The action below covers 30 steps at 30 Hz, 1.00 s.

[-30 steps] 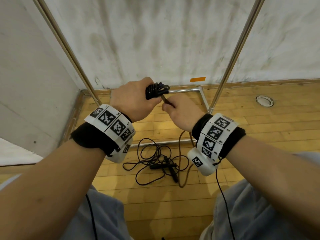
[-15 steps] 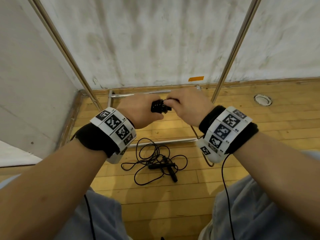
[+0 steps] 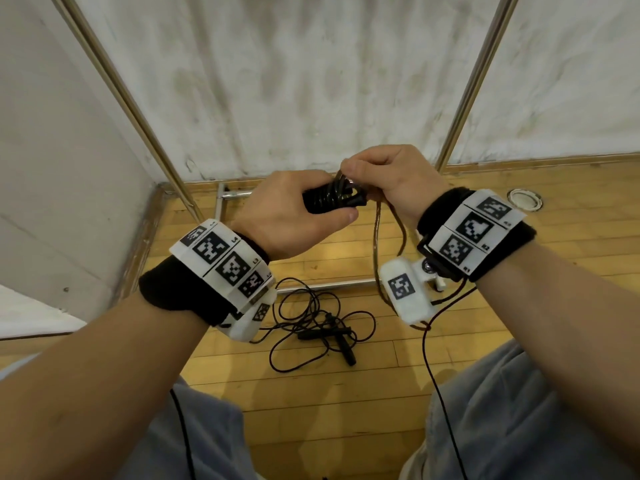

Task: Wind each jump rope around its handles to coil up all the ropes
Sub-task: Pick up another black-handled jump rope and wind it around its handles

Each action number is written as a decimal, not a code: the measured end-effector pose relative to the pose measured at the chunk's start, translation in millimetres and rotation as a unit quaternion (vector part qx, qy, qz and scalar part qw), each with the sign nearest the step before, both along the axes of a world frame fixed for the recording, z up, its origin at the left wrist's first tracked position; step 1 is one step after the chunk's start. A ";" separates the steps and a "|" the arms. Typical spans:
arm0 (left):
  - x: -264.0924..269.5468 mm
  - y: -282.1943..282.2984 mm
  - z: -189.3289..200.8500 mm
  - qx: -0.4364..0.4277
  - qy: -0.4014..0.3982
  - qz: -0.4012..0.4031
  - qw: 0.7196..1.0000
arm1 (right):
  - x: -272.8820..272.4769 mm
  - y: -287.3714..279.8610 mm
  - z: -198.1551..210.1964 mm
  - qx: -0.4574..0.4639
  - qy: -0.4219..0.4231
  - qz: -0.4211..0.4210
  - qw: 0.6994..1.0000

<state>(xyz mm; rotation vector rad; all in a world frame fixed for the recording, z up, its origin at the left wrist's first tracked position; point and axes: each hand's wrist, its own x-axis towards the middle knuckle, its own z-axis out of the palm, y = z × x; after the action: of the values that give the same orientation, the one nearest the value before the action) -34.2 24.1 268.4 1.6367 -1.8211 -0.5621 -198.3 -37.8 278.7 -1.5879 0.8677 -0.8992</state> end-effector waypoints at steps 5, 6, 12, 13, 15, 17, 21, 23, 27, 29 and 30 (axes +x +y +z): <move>-7.1 4.0 10.2 -0.020 0.081 0.017 0.996 | 12.1 2.7 -10.3 0.078 -0.065 -0.014 0.995; -7.0 3.5 12.1 -0.029 0.092 0.025 0.995 | 13.8 3.9 -13.0 0.070 -0.050 -0.017 0.996; -7.2 -3.8 14.9 -0.049 0.107 0.094 0.989 | 32.1 26.5 -22.3 -0.044 0.088 -0.035 0.995; -6.3 -5.4 13.8 -0.050 0.096 0.108 0.988 | 34.8 28.7 -22.3 -0.060 0.111 -0.029 0.992; -2.4 -8.7 10.6 -0.057 0.081 0.135 0.986 | 36.8 31.7 -20.9 -0.098 0.168 -0.008 0.981; 2.5 -12.0 6.0 -0.064 0.064 0.150 0.984 | 37.0 33.3 -19.0 -0.119 0.213 0.007 0.970; 15.7 -18.3 -5.8 -0.070 -0.020 0.156 0.985 | 37.5 33.6 -16.6 -0.146 0.291 0.016 0.945; 22.1 -21.0 -12.2 -0.072 -0.063 0.154 0.983 | 34.7 32.6 -14.6 -0.164 0.323 0.013 0.932; 29.6 -25.9 -20.3 -0.046 -0.127 0.171 0.976 | 30.4 35.7 -16.9 -0.175 0.349 0.047 0.920; 30.9 -27.4 -21.9 -0.009 -0.167 0.167 0.972 | 29.3 37.4 -19.3 -0.183 0.353 0.050 0.916; 30.8 -27.2 -22.3 0.009 -0.182 0.153 0.971 | 27.8 36.9 -19.6 -0.187 0.356 0.049 0.914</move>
<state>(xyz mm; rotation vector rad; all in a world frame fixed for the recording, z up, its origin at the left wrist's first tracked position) -3.4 -3.2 246.1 2.0904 -1.7577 -0.1484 -170.5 -0.9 259.1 -2.3408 1.1388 -0.4084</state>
